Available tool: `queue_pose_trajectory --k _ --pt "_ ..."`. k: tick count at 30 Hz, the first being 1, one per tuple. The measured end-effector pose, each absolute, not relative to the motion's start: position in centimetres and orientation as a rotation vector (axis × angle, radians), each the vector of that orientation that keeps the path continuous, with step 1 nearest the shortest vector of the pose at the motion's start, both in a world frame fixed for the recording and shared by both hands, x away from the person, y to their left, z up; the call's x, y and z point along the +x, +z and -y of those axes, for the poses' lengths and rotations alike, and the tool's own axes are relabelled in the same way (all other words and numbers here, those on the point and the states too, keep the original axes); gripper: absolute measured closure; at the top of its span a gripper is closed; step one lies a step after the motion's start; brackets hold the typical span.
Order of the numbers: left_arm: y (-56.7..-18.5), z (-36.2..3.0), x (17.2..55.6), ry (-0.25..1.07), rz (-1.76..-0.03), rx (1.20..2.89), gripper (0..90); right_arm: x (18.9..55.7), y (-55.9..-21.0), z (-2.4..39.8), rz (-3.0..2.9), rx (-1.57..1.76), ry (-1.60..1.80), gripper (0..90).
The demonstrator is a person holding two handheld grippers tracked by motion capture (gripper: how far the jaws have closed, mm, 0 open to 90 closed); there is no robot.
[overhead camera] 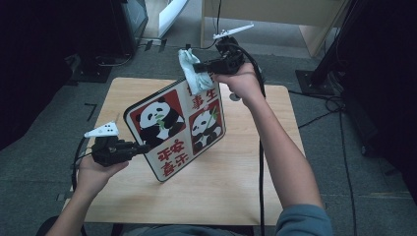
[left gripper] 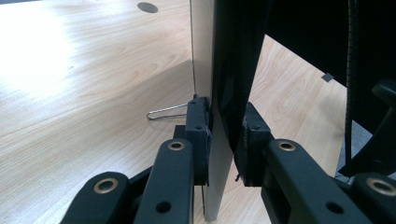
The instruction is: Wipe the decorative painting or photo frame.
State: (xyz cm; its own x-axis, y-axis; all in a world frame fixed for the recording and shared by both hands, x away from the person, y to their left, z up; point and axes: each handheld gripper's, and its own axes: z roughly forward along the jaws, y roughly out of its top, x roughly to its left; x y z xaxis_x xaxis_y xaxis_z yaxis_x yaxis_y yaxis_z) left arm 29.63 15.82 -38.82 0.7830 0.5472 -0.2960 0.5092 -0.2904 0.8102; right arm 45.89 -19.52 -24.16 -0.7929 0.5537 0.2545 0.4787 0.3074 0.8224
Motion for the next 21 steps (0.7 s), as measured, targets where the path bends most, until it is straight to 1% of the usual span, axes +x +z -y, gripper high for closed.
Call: queue_pose_trajectory --k 21 --pt "-38.8 -15.8 29.7 0.046 -0.792 1.948 78.4 46.9 -24.2 22.5 -2.411 1.085 1.505 84.1"
